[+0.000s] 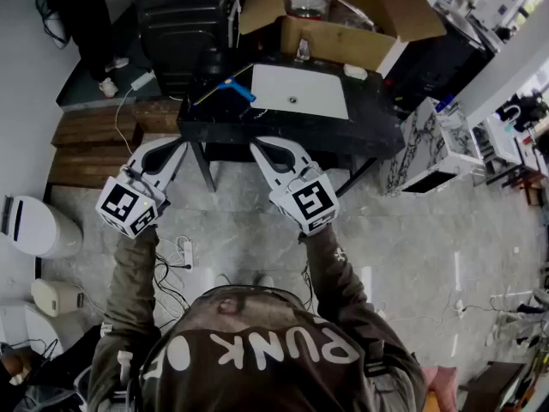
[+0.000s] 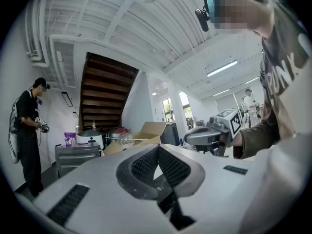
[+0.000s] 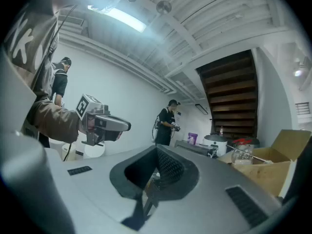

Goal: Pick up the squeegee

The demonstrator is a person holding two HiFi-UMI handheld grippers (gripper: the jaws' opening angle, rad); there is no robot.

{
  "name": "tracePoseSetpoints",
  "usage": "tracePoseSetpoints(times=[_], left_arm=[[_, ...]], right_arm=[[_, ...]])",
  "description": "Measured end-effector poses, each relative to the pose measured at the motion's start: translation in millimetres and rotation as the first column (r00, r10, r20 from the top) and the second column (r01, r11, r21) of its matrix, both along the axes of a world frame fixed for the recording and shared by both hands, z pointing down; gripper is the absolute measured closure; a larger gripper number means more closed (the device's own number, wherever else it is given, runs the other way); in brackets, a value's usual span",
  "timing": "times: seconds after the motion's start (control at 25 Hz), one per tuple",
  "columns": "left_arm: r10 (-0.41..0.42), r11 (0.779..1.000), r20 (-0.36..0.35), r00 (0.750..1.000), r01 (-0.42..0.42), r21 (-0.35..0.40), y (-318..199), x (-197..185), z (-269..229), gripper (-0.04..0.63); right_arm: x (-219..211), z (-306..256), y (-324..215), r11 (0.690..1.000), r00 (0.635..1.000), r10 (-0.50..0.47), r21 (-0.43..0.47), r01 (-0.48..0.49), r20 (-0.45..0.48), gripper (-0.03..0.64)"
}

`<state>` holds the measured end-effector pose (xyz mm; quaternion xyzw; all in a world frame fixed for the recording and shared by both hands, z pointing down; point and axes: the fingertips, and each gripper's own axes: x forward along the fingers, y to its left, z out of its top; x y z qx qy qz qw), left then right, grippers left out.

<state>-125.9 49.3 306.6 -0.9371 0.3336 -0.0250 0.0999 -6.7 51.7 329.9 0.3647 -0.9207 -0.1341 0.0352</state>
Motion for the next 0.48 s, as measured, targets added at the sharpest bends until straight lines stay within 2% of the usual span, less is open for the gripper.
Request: tracePoseSetpoints(times=[0.48], left_arm=[[0.001, 1.000, 0.003, 1.000, -0.001, 0.001, -4.2, 3.2, 3.4, 0.592]], right_arm=[[3.2, 1.2, -2.7, 1.000, 1.000, 0.003, 0.000, -0.003, -0.011, 0.609]])
